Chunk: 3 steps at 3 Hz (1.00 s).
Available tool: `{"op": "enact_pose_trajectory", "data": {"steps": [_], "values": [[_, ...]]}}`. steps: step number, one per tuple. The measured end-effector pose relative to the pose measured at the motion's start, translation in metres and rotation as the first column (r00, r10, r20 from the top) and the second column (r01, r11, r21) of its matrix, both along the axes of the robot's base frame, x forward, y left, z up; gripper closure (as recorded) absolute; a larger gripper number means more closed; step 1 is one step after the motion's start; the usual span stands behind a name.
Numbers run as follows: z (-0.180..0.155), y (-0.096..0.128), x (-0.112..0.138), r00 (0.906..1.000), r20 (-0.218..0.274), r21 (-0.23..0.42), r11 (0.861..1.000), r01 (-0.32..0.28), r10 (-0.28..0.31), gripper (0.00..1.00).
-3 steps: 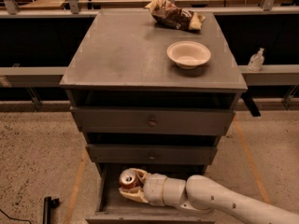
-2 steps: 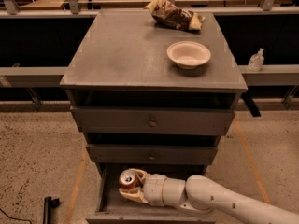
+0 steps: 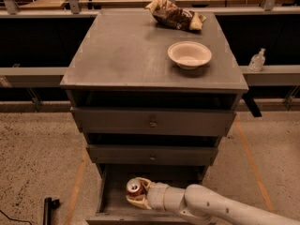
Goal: Place coke can into bottom drawer
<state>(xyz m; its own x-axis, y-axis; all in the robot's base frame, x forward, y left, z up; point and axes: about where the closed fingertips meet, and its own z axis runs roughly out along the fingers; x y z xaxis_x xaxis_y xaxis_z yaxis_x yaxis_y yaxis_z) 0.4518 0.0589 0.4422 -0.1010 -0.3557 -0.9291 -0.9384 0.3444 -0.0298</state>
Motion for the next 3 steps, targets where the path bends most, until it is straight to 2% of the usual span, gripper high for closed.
{"op": "enact_pose_trajectory", "data": {"steps": [1, 2, 3], "values": [[-0.050, -0.003, 0.011, 0.9980, 0.023, -0.018, 0.998, -0.059, 0.059, 1.00], [-0.118, 0.005, 0.030, 0.9826, 0.062, -0.006, 0.985, -0.175, 0.175, 1.00], [-0.154, 0.008, 0.056, 0.9737, 0.086, -0.006, 0.977, -0.211, 0.211, 1.00]]}}
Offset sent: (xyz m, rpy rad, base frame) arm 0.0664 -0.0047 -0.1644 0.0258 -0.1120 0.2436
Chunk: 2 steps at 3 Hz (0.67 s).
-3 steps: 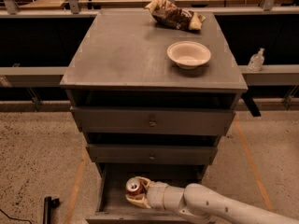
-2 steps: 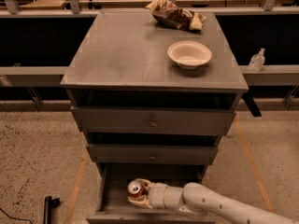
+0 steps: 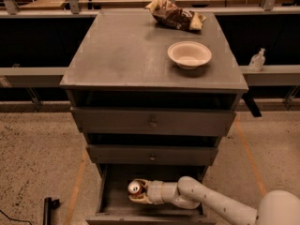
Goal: Place coke can into bottom drawer
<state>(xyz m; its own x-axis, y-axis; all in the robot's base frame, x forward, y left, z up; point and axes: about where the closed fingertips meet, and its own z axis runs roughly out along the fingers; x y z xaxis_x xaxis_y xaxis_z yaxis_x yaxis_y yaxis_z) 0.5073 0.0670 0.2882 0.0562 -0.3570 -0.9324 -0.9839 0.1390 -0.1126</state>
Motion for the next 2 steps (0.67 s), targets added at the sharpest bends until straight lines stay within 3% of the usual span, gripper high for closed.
{"op": "enact_pose_trajectory", "data": {"steps": [2], "values": [[-0.053, 0.009, 0.041, 0.9987, 0.015, -0.025, 0.999, 0.048, -0.048, 0.61]]}}
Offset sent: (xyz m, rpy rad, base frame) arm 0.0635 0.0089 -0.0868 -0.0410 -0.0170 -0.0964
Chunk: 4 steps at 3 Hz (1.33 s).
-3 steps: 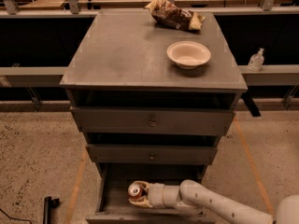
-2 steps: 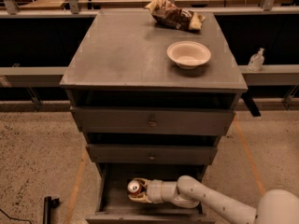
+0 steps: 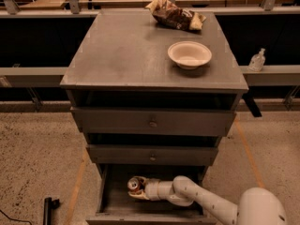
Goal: Place coke can into bottom drawer
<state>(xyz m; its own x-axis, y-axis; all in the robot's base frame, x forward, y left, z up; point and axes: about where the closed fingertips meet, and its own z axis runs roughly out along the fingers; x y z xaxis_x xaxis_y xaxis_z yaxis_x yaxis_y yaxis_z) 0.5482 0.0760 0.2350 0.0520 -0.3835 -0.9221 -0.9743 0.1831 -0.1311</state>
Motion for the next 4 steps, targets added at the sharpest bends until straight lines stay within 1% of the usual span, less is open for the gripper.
{"op": "enact_pose_trajectory", "data": {"steps": [1, 2, 3, 4], "values": [[-0.027, 0.002, 0.001, 0.9991, -0.040, -0.016, 1.000, 0.011, -0.012, 0.37], [-0.042, -0.003, 0.000, 0.9954, -0.088, -0.037, 0.999, 0.035, -0.038, 0.13], [-0.045, -0.015, -0.005, 0.9878, -0.124, -0.058, 0.995, 0.087, -0.093, 0.00], [-0.031, -0.038, -0.008, 0.9746, -0.130, -0.079, 0.982, 0.173, -0.182, 0.18]]}}
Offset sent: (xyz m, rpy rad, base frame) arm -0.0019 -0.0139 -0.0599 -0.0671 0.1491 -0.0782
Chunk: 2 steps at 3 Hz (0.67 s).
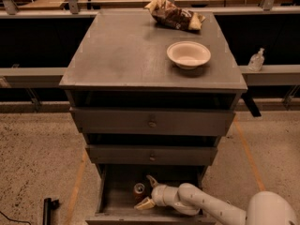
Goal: Place coke can into bottom drawer
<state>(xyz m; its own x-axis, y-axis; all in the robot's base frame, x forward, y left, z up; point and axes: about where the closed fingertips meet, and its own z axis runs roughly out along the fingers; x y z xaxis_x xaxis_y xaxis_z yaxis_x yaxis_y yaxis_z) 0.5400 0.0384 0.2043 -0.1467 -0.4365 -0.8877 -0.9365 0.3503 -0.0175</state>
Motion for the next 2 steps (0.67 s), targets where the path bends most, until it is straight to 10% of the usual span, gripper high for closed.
{"op": "enact_pose_trajectory", "data": {"steps": [2], "values": [[0.081, -0.062, -0.025, 0.9769, -0.001, -0.024, 0.977, 0.214, -0.214, 0.64]]}}
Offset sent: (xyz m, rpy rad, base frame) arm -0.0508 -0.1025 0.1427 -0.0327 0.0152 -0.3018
